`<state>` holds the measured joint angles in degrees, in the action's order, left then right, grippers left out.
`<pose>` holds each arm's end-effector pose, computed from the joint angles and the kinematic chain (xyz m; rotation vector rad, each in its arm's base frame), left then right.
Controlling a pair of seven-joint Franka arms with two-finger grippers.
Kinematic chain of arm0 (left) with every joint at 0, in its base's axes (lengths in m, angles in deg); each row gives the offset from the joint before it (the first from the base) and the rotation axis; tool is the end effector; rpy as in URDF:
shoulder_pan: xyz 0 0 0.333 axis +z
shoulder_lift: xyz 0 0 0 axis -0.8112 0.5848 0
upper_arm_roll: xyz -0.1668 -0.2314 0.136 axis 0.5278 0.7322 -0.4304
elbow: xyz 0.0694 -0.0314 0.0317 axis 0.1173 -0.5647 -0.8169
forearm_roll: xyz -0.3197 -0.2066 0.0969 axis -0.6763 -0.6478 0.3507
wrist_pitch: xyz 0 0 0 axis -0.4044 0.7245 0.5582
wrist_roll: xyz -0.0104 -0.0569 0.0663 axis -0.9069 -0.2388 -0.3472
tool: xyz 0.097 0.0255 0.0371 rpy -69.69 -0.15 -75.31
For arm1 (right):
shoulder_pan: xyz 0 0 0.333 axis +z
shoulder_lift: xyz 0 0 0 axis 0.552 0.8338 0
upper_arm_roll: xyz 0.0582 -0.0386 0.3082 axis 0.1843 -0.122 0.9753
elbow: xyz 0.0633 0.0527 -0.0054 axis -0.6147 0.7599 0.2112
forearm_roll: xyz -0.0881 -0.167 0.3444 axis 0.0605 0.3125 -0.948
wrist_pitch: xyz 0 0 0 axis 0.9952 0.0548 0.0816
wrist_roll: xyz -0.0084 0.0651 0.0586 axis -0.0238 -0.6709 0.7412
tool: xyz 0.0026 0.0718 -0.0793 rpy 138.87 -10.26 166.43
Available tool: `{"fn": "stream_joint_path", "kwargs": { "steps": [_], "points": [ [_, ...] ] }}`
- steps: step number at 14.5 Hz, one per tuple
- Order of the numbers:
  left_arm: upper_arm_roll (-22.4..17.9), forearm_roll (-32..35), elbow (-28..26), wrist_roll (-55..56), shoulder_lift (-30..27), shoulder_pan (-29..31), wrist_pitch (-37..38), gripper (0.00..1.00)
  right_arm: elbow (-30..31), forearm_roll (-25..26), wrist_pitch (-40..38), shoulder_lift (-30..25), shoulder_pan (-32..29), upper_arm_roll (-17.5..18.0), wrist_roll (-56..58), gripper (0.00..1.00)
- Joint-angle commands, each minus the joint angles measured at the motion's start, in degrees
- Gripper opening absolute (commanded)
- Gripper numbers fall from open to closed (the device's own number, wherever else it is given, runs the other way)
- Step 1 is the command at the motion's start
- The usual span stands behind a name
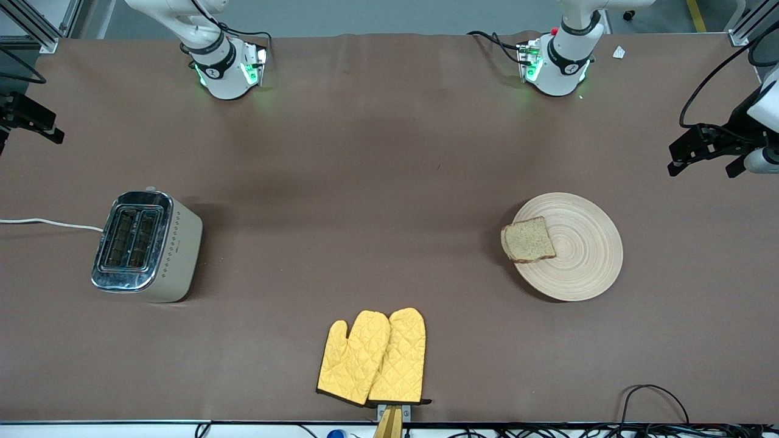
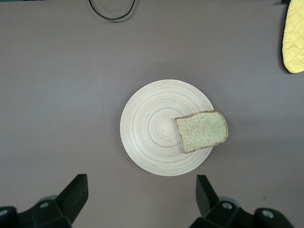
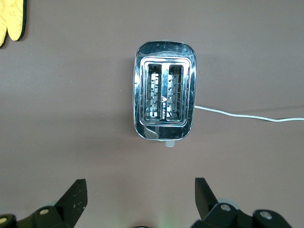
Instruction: Move plate and put bread in toaster
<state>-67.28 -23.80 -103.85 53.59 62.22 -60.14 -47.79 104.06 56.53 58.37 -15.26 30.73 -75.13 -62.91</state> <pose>0.5540 -0.0326 0.6337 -3.1345 0.0878 -0.1860 0.5247 -0.0470 0.6676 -3.1394 0.0087 0.0360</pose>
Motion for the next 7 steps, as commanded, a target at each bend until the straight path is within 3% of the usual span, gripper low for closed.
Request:
{"fn": "stream_joint_path", "kwargs": {
  "steps": [1,7],
  "points": [
    [0.1,1.0,1.6,0.2,0.9,-0.1,1.2,1.0,-1.1,0.2,-0.4,0.6,-0.9,0.7,-0.6,1.0],
    [-0.1,0.9,1.1,-0.2,1.1,0.4,1.2,1.0,-1.1,0.3,-0.5,0.6,-1.1,0.6,-0.5,1.0]
  ]
}}
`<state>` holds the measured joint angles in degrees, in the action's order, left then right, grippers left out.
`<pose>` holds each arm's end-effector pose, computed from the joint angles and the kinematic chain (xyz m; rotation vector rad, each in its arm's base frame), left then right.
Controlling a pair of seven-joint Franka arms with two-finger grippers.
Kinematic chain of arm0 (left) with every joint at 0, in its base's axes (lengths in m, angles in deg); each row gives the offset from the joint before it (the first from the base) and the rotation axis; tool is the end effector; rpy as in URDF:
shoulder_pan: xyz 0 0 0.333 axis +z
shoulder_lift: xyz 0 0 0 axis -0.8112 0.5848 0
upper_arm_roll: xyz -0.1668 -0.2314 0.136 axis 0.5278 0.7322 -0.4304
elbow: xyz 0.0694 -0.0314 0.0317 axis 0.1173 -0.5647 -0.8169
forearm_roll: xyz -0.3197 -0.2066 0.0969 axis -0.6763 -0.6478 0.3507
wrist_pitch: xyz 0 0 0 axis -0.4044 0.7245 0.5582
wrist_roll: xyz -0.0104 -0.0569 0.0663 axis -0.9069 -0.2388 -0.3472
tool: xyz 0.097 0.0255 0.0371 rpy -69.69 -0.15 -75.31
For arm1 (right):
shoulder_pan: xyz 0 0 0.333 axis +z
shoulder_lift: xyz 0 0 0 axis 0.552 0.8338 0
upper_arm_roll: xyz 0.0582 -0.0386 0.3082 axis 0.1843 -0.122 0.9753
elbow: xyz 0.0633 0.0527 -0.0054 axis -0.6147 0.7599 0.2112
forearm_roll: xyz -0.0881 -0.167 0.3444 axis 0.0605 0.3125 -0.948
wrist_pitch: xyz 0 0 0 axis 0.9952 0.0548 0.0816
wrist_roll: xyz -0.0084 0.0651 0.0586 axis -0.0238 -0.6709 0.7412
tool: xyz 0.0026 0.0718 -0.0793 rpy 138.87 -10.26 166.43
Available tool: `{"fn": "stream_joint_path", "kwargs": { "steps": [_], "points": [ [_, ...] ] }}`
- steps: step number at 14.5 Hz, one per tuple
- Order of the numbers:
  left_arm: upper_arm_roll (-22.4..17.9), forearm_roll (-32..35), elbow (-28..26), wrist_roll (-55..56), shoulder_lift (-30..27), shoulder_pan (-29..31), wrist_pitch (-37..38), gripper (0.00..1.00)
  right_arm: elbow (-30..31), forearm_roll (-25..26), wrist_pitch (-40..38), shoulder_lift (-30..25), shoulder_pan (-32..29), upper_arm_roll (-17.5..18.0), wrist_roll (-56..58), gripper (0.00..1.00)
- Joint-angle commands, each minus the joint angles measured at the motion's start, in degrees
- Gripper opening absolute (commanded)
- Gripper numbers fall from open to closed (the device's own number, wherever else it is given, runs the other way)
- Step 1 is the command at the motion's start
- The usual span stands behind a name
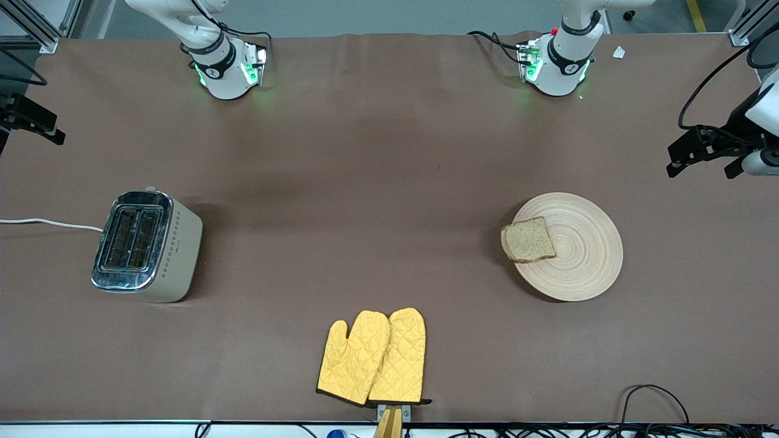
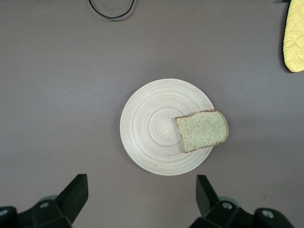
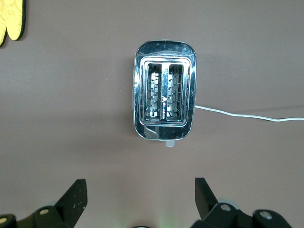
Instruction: Move plate and put bread in toaster
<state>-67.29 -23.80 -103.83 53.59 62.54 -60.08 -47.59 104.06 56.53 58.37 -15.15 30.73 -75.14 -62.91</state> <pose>0.5554 -0.0321 0.6304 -3.1347 0.0860 -0.1724 0.5253 -0.0471 0.6666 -3.1393 0.0089 0.0390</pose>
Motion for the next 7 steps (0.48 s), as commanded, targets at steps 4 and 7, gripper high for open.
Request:
{"fn": "stream_joint_path", "kwargs": {
  "steps": [4,7],
  "points": [
    [-0.3,0.9,0.3,-7.5,2.7,2.3,3.9,1.0,-1.1,0.3,-0.5,0.6,-1.0,0.6,-0.5,1.0],
    [-0.3,-1.1,0.5,-11.4,4.7,5.2,4.9,1.0,-1.2,0.3,-0.5,0.6,-1.0,0.6,-0.4,1.0]
  ]
}}
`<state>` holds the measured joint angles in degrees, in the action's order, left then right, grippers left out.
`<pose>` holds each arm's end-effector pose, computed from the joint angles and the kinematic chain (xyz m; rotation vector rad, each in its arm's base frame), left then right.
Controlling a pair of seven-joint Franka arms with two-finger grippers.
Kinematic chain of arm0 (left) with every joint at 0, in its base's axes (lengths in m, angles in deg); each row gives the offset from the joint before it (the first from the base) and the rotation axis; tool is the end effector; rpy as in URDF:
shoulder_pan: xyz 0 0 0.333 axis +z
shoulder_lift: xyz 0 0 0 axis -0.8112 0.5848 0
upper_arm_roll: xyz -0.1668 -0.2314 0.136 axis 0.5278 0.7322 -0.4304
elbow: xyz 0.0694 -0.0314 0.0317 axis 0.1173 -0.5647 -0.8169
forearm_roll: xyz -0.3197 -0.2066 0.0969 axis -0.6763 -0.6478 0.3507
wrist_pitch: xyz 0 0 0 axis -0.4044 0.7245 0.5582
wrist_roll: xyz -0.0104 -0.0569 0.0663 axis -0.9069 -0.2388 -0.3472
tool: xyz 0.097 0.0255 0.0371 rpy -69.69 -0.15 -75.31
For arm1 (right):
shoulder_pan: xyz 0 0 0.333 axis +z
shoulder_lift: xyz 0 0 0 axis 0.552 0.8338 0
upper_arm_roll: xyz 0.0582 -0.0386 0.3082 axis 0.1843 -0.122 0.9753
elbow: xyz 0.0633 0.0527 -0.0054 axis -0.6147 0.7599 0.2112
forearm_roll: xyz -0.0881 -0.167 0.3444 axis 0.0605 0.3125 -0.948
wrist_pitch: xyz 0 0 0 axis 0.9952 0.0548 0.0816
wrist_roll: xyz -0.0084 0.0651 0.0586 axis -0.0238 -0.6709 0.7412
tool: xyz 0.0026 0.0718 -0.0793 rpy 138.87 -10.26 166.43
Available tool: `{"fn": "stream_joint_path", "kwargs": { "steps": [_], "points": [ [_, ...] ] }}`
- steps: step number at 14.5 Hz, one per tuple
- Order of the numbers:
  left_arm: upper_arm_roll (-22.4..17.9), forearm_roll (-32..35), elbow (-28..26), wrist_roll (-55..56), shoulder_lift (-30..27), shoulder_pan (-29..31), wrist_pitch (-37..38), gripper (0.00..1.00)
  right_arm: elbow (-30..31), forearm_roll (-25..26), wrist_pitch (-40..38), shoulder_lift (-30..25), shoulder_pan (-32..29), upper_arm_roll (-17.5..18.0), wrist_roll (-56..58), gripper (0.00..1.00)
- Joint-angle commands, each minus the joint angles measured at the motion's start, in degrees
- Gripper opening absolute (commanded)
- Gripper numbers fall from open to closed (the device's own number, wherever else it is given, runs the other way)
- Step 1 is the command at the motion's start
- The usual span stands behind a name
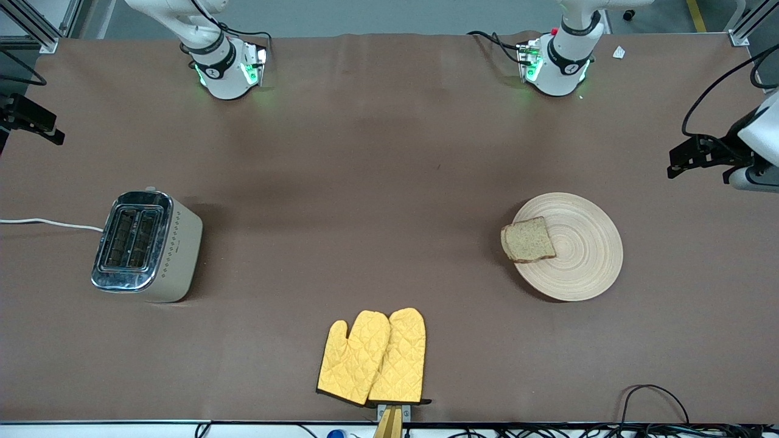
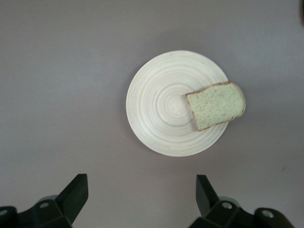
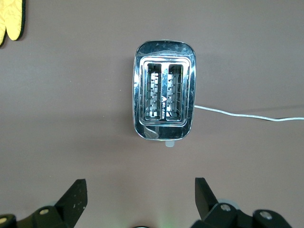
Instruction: Move plate and put bread in toaster
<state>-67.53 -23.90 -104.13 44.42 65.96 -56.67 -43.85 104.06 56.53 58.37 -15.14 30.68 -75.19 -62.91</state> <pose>0.5658 0.0025 0.5884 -3.1287 0.2368 0.0326 0.5253 -0.0480 0.6665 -3.1392 0.0117 0.0392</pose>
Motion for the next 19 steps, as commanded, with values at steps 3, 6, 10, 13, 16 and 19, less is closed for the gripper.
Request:
{"fn": "stream_joint_path", "kwargs": {
  "steps": [3,6,10,13,16,19],
  "points": [
    [0.0,-8.8,0.8,-4.2,5.8,6.7,0.6,1.0,-1.2,0.4,-0.4,1.5,-1.7,0.6,-0.2,1.0],
    [0.0,-16.7,1.0,-11.4,12.9,11.7,-2.0,1.0,-1.4,0.4,-0.5,1.9,-1.3,0.7,-0.4,1.0],
    [0.0,-27.3,1.6,-22.5,23.9,17.3,-4.2,1.0,-4.2,0.1,-0.6,1.9,-1.7,0.7,-0.1,1.0],
    [0.0,-32.5,4.0,-29.1,32.2,19.4,-4.7,1.0,-4.2,0.2,-0.7,1.9,-1.6,0.7,-0.1,1.0],
    [0.0,-37.4,4.3,-35.2,38.5,19.9,-5.6,1.0,-4.1,0.3,-0.8,2.5,-1.7,0.7,0.0,1.0],
    [0.0,-39.3,4.3,-38.0,41.4,19.9,-8.4,1.0,-4.2,0.3,-0.8,2.5,-1.7,0.7,0.0,1.0]
  ]
}}
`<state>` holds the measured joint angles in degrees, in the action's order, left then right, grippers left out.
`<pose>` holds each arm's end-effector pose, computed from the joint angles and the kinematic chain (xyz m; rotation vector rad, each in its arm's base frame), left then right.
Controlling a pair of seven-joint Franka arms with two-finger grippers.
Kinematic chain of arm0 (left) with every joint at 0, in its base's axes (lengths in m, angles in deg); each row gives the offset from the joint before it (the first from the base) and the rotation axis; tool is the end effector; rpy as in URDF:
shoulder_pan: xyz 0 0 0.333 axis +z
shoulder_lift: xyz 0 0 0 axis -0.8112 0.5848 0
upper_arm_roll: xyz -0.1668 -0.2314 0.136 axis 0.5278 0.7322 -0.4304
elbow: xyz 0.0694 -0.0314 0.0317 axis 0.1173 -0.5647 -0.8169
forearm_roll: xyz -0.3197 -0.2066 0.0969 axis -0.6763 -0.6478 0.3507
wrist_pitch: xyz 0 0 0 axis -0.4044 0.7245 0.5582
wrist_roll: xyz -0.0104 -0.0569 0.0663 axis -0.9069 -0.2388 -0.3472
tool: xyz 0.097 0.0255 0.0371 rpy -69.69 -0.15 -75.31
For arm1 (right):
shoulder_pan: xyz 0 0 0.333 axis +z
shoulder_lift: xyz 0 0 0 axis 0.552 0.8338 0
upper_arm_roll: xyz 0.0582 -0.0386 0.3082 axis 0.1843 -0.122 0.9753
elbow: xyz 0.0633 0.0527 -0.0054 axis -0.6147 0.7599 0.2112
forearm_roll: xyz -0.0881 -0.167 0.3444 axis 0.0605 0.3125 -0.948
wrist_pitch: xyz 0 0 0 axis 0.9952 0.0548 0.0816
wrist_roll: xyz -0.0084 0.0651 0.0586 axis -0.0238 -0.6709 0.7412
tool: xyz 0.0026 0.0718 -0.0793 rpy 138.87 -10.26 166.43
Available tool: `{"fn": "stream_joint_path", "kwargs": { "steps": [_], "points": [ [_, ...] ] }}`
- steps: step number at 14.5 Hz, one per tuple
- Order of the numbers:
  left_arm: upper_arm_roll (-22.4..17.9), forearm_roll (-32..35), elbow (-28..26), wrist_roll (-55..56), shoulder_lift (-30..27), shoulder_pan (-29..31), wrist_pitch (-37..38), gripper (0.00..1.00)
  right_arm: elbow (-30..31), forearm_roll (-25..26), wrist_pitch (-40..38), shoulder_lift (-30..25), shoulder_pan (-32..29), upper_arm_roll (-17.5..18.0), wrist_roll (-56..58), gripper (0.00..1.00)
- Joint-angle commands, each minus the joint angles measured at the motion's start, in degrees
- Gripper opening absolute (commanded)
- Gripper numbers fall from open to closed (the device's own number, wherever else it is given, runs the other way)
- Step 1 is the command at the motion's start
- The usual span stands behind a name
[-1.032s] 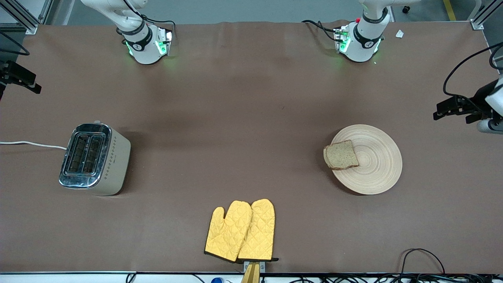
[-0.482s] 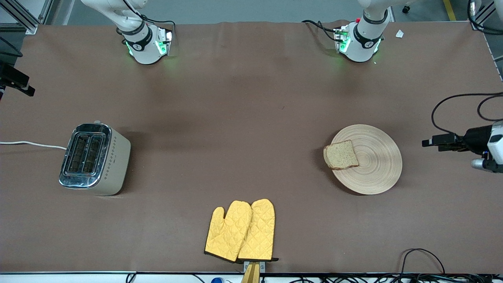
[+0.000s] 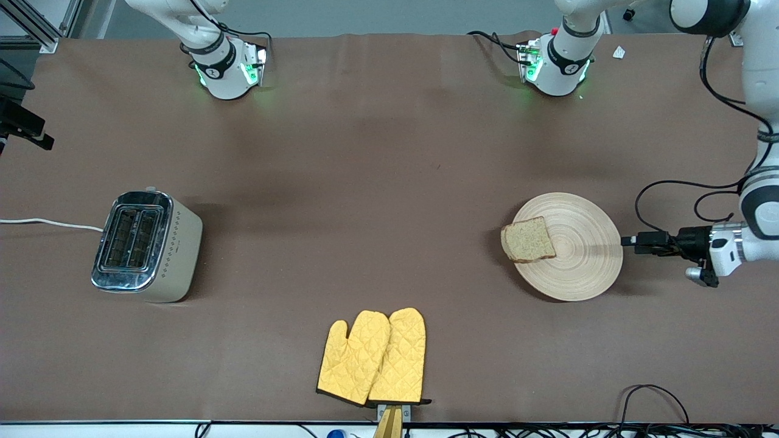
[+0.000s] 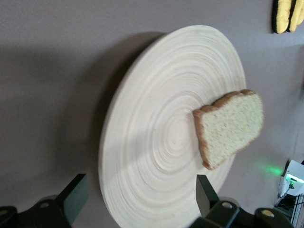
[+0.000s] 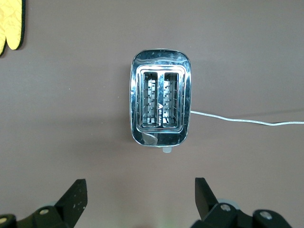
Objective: Move plate and put bread in toaster
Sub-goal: 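Reach the left gripper to the wooden plate rim and grip it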
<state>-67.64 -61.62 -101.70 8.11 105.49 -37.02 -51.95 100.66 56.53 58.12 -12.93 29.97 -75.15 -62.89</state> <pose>0.6247 0.1675 0.1980 2.3942 -0.1570 -0.1573 0.5360 -0.0548 0.6728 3.1407 -0.0296 -0.0138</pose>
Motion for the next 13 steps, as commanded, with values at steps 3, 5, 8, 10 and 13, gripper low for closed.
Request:
{"fn": "stream_joint_path", "kwargs": {
  "steps": [3,5,8,10,13],
  "points": [
    [0.2,-2.5,1.8,-3.0,3.7,0.2,-0.6,1.0,-0.8,0.3,-0.5,0.3,-1.0,0.7,0.0,1.0],
    [0.2,-2.5,1.8,-3.0,3.7,-0.1,-0.6,0.95,-0.8,0.3,-0.5,0.3,-1.0,0.7,0.0,1.0],
    [0.3,-2.4,1.8,-4.3,3.7,-0.1,-0.6,0.49,-0.8,0.3,-0.6,0.3,-1.0,0.7,0.0,1.0],
    [0.4,-2.4,1.8,-4.3,3.7,-0.1,-0.6,0.22,-0.8,0.3,-0.7,0.3,-0.9,0.7,0.0,1.0],
    [0.4,-2.5,1.8,-5.2,4.1,-0.1,-0.6,0.09,-0.8,0.3,-0.8,0.2,-0.9,0.7,0.0,1.0]
  ]
}}
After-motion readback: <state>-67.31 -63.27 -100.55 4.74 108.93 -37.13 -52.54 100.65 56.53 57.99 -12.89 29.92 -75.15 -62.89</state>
